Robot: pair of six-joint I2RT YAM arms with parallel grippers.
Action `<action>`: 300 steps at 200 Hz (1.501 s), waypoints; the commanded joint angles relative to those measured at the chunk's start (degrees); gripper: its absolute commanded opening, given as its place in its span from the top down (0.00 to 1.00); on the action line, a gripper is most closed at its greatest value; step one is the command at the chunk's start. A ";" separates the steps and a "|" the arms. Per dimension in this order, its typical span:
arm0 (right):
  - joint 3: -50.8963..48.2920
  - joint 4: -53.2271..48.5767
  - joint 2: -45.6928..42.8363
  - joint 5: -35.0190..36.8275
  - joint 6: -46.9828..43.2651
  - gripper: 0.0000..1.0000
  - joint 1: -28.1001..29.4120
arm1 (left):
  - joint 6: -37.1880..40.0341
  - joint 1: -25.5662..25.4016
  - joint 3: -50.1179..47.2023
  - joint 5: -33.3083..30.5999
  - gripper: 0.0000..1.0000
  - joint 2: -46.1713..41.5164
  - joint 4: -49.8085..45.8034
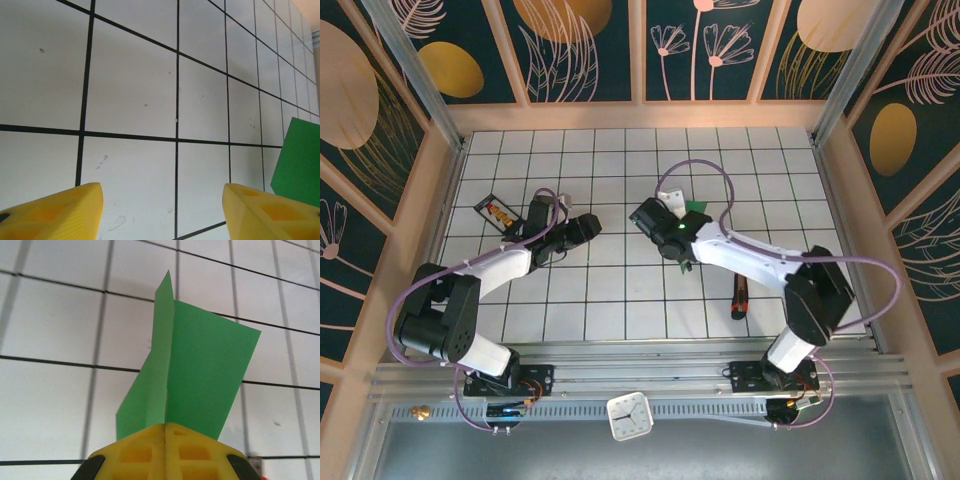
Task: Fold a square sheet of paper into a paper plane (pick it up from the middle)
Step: Turn over the paper at the center of the table, then rotate the paper at the center of the table.
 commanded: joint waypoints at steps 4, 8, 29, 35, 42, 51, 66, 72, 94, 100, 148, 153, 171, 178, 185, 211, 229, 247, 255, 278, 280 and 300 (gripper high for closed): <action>3.88 -7.86 9.05 7.40 2.10 1.00 3.62 | 2.10 0.58 0.13 -2.95 0.35 -1.56 -1.69; 4.90 -8.06 10.86 7.41 2.35 1.00 4.22 | 2.19 0.64 0.08 -3.22 0.35 -1.58 -1.81; 10.52 -8.85 19.09 6.93 3.29 1.00 7.10 | 2.25 1.86 -0.37 -4.70 0.35 -1.57 -2.10; 12.20 -8.58 21.01 6.24 3.20 1.00 7.83 | 2.16 2.41 -0.64 -5.07 0.35 -1.56 -2.10; 13.75 -8.02 22.91 5.32 3.01 1.00 8.63 | 2.11 3.31 -0.97 -5.19 0.35 -1.49 -2.01; 15.11 -6.71 24.79 3.63 2.64 1.00 9.48 | 1.71 4.71 -1.42 -5.23 0.35 -1.48 -1.92; 16.03 -3.34 26.51 -0.46 2.22 1.00 10.34 | 1.44 6.56 -2.29 -5.58 0.35 -1.99 -1.57; 15.96 -1.54 26.76 -2.63 2.14 1.00 10.38 | 1.41 7.11 -2.56 -5.78 0.35 -2.32 -1.42; 14.11 5.31 25.14 -10.07 1.89 0.90 10.28 | 1.19 7.89 -3.15 -6.41 0.34 -3.65 -1.14; 13.53 7.08 24.01 -11.93 1.60 0.85 10.11 | 0.97 7.90 -3.24 -6.06 0.34 -3.92 -0.98; 0.91 22.54 5.76 -28.07 0.59 0.57 6.50 | -5.80 7.08 -6.78 3.87 0.37 -4.65 5.76; -1.14 24.10 3.82 -30.29 0.73 0.55 5.47 | -5.95 6.50 -6.89 3.83 0.38 -4.99 5.79; -8.38 27.91 -4.34 -37.99 0.82 0.47 0.50 | -6.22 1.87 -6.29 1.70 0.39 -6.20 5.06; -11.24 28.81 -6.75 -39.86 0.65 0.43 -1.89 | -6.55 -0.32 -5.82 0.86 0.39 -6.04 4.70; -13.83 29.33 -8.78 -41.15 0.29 0.41 -4.17 | -7.31 -2.32 -5.28 0.83 0.41 -5.62 4.67; -19.99 28.83 -12.58 -42.97 -1.49 0.36 -10.57 | -10.62 -7.87 -4.19 0.42 0.47 -3.06 6.62; -22.45 29.05 -14.23 -42.80 -2.01 0.28 -13.49 | -11.08 -11.55 -2.08 0.72 0.53 0.56 7.35; -23.55 29.34 -15.04 -40.95 -2.48 0.23 -14.50 | -10.94 -13.64 1.06 2.25 0.59 5.23 7.72; -23.68 29.58 -14.98 -40.50 -2.54 0.22 -14.54 | -10.59 -14.04 2.63 3.03 0.62 7.16 7.55; -24.15 30.10 -14.33 -40.51 -2.07 0.20 -14.76 | -9.65 -14.28 5.58 5.42 0.70 10.75 7.65; -24.24 30.09 -14.29 -40.49 -2.00 0.20 -14.76 | -9.53 -14.25 5.92 5.63 0.70 10.98 7.59; -25.37 31.25 -14.11 -42.08 -1.47 0.20 -15.17 | -7.55 -14.28 8.74 6.82 0.76 13.84 5.29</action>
